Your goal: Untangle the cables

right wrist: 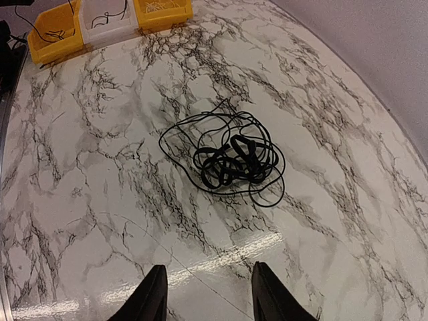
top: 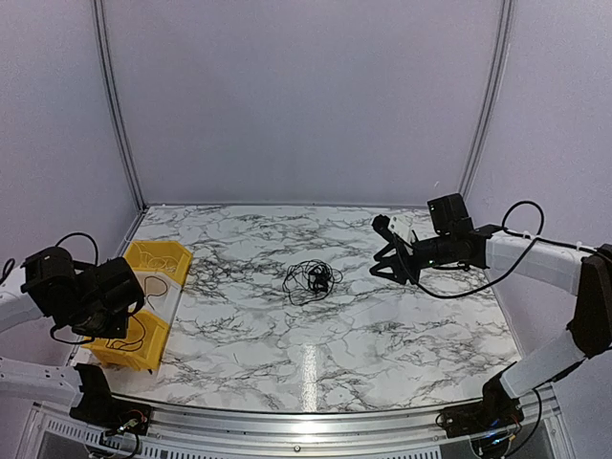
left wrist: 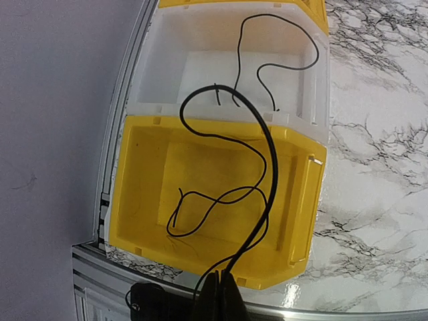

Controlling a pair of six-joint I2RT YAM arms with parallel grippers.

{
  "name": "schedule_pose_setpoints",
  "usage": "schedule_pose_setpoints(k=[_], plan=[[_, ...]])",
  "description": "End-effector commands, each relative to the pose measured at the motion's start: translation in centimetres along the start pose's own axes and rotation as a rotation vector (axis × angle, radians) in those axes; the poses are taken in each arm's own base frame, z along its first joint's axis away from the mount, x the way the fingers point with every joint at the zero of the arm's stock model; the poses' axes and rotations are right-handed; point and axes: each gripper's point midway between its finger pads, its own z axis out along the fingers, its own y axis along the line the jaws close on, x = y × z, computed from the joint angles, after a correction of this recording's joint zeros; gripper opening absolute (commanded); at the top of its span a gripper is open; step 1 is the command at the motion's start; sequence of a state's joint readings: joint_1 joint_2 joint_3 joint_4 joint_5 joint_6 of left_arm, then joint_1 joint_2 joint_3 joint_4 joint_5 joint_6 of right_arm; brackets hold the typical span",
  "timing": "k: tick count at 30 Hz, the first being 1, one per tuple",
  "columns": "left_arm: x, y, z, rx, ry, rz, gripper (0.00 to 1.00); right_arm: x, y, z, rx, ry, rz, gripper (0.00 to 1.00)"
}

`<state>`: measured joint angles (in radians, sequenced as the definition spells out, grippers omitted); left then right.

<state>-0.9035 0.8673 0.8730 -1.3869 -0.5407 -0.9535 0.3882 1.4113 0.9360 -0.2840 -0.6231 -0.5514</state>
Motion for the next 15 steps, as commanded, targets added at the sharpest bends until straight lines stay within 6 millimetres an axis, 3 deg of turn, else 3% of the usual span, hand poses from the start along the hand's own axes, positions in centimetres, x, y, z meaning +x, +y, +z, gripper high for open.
schedule_pose_setpoints(k=[1,4,10,15], plan=[[-0.8,0.1,0.7,-0.054,-0.027,0.014,0.0,-0.4,-0.1,-0.1,-0.006,-0.008,-0.011,0.44],[-0.5,-0.4,1.6,-0.052,0.007,0.034,0.0,-0.4,-0.1,0.0,-0.007,-0.007,-0.01,0.43],[0.1,-0.7,3.0,-0.077,0.091,0.053,0.13,-0.2,-0.1,0.0,-0.008,-0.002,-0.008,0.44],[0.7,-0.3,4.3,-0.134,0.176,0.043,0.17,-0.2,0.0,0.1,-0.015,-0.002,-0.007,0.44]])
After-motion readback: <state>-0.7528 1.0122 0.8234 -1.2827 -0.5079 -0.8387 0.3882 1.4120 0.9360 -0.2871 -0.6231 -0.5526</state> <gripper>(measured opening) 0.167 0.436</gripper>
